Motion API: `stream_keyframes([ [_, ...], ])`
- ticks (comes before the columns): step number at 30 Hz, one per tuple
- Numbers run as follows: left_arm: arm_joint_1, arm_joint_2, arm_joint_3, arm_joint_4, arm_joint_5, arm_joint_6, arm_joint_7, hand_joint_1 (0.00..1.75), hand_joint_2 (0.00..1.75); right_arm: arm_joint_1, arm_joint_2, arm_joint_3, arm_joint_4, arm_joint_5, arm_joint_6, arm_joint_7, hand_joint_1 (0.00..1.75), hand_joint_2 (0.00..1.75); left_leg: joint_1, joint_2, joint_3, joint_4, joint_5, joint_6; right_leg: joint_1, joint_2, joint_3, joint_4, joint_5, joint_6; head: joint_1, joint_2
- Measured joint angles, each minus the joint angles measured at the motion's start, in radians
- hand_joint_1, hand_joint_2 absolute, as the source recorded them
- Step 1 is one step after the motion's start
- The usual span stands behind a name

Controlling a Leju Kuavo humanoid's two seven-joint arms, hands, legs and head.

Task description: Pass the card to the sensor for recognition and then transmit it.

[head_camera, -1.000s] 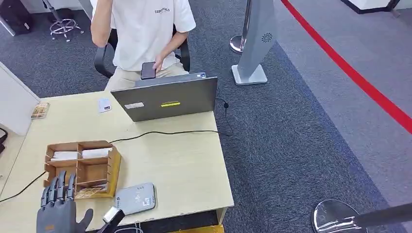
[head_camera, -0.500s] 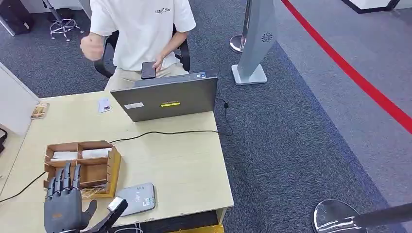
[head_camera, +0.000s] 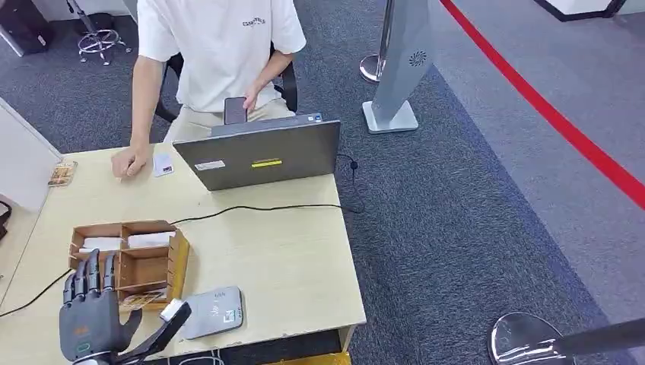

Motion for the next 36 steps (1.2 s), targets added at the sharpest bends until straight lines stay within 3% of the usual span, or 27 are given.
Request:
stream_keyframes([
  [36,-0.001,-0.014,0.011,0.005,-0.009,-0.028,0.000,0.00,1.75,0.000,-0.003,0.002,0.003,-0.003,-0.007,0.011,0.00,1.75,0.000,0.000,0.000,0.000,0.000,0.000,0.000,0.000,0.000,0.000,0.000,0.000,0.000,0.000],
])
